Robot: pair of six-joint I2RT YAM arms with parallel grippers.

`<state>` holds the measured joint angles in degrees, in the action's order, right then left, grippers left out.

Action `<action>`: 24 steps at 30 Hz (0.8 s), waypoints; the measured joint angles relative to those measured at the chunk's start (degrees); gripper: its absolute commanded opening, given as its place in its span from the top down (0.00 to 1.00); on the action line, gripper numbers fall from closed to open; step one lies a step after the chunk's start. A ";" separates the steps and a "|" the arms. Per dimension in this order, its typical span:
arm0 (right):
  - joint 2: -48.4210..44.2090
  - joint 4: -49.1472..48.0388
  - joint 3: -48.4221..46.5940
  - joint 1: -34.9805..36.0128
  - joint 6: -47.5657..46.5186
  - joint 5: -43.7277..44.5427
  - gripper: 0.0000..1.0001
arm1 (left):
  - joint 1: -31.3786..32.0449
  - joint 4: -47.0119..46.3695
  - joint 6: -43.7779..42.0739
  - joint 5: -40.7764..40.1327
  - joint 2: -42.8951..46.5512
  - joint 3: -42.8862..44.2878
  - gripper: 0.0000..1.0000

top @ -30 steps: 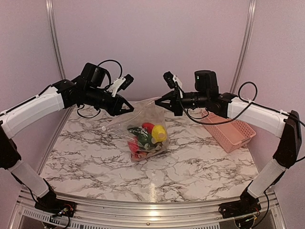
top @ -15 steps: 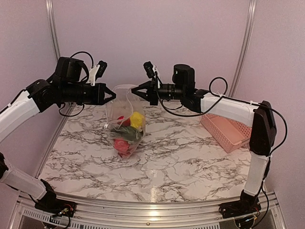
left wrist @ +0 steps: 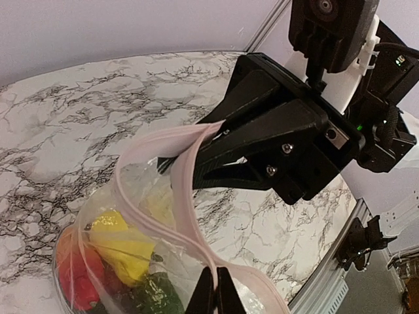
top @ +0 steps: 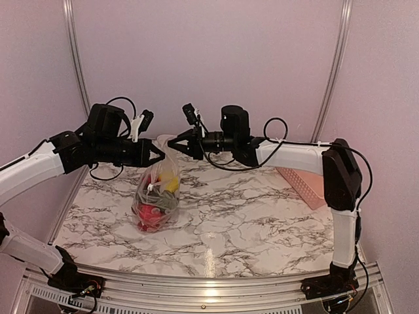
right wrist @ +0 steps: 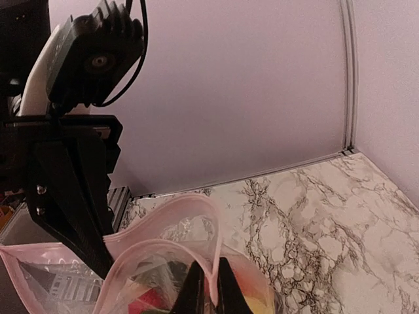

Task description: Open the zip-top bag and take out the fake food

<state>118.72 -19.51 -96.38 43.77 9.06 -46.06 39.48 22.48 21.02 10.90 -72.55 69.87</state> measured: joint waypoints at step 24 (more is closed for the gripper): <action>-24.39 26.75 20.76 -7.93 4.63 11.69 0.39 | 4.81 -18.73 14.91 1.46 -20.28 2.34 1.00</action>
<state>94.32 7.25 -75.61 35.83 13.69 -34.37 44.29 3.75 35.92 12.36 -92.84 72.20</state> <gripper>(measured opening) 0.606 0.007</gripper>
